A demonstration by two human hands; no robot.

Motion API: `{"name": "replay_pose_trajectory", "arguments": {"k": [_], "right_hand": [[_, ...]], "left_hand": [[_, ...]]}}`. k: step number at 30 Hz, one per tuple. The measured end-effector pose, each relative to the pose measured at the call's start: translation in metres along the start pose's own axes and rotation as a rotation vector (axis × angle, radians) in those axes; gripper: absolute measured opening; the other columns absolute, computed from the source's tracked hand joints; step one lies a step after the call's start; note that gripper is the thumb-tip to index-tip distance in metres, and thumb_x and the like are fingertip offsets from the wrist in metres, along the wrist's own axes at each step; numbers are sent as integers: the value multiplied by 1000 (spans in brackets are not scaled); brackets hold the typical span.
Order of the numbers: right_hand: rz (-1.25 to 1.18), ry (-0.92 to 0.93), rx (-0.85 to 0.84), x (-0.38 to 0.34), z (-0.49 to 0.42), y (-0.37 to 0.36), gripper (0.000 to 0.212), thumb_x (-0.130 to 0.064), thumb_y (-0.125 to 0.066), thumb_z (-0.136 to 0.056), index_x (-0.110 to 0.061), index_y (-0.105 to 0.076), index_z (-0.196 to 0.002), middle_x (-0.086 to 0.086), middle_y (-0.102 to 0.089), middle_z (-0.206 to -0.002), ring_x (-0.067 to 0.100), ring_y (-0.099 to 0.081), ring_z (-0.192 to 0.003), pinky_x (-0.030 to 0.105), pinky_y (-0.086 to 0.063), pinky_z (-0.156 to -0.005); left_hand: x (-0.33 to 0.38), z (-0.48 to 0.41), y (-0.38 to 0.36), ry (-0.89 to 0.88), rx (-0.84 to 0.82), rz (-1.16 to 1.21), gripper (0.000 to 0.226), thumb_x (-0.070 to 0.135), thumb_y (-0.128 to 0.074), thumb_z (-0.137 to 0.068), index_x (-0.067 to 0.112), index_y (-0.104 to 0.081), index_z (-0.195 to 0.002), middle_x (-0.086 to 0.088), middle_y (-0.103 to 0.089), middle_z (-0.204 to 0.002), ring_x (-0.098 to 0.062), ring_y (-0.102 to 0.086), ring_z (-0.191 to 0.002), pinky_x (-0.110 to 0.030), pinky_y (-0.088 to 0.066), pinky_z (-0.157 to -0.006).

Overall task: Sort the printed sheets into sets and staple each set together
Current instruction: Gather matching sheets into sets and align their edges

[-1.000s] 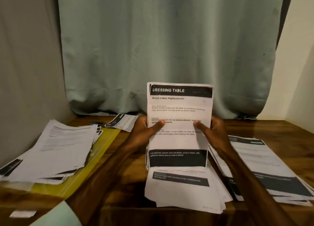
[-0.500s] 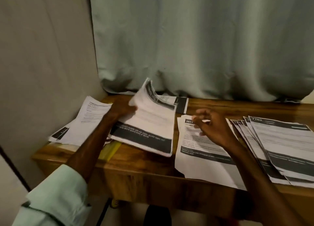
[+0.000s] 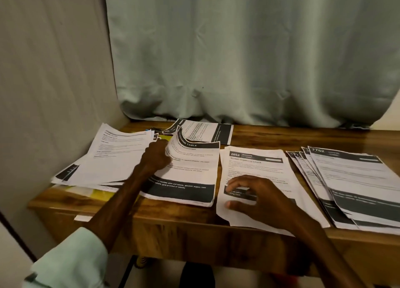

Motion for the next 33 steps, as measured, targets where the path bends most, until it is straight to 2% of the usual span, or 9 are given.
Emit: {"name": "replay_pose_trajectory", "arguments": {"k": [5, 10, 13, 16, 21, 25, 29, 31, 33], "right_hand": [[120, 14, -141, 9, 16, -18, 78, -81, -73, -64, -55, -43, -131, -41, -31, -137, -13, -33, -124, 16, -34, -108], [227, 54, -168, 25, 30, -28, 97, -82, -68, -72, -50, -25, -152, -29, -16, -161, -10, -11, -144, 25, -17, -122], [210, 80, -165, 26, 33, -27, 92, -79, -68, -74, -53, -23, -150, -39, -11, -155, -24, -2, -137, 13, -8, -116], [184, 75, -172, 28, 34, -24, 84, -77, -70, -75, -59, -26, -144, -51, -5, -142, -35, 2, -127, 0, 0, -105], [87, 32, -113, 37, 36, -18, 71, -81, -64, -76, -59, -46, -141, -43, -24, -153, -21, -12, -141, 14, -12, -115], [119, 31, -15, 36, 38, -13, 59, -82, -53, -80, -61, -52, -136, -48, -26, -146, -31, -12, -133, 10, -9, -114], [176, 80, 4, 25, 42, -14, 62, -74, -40, -93, -42, -55, -143, -24, -43, -154, -12, -32, -142, 21, -26, -121], [173, 73, 0, 25, 44, -15, 67, -76, -37, -93, -37, -57, -144, -16, -49, -153, -3, -39, -143, 27, -32, -121], [161, 66, 10, 25, 46, -13, 62, -70, -44, -95, -33, -58, -143, -13, -52, -150, 0, -43, -140, 28, -37, -119]], "left_hand": [[11, 0, -10, -22, -7, 9, 37, 14, -76, -90, 4, -62, -123, -18, -66, -128, -36, -64, -117, -40, -52, -91], [9, 1, -16, 9, 40, -130, 59, 20, -78, -89, 5, -50, -138, -17, -55, -141, -36, -49, -132, -44, -47, -104], [24, 10, -18, -64, 120, -271, 72, 24, -75, -91, 5, -37, -150, -20, -39, -155, -39, -34, -143, -48, -42, -111], [45, 17, -28, -136, 153, -270, 70, 27, -74, -91, 9, -41, -151, -16, -37, -158, -37, -31, -146, -46, -36, -115], [90, 34, -47, -303, 146, -87, 41, 25, -76, -91, 18, -64, -129, -7, -48, -151, -28, -36, -144, -42, -35, -115], [122, 53, -57, -435, 150, 26, 28, 24, -76, -91, 23, -66, -117, -1, -53, -145, -22, -41, -139, -32, -33, -110], [140, 70, -62, -526, 164, 128, 20, 27, -75, -91, 25, -68, -110, 4, -61, -132, -15, -47, -129, -18, -27, -98], [146, 78, -64, -546, 180, 180, 14, 27, -74, -91, 28, -69, -104, 9, -65, -122, -10, -52, -121, -18, -32, -97], [147, 84, -70, -543, 167, 221, 8, 30, -72, -91, 31, -69, -98, 13, -67, -112, -9, -57, -112, -28, -45, -97]]}}
Point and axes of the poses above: each hand's wrist, its own z-axis away from the middle knuckle, its own y-axis out of the back of the hand, x = y × z, the point moved 8 cm from there along -z, towards the middle knuckle
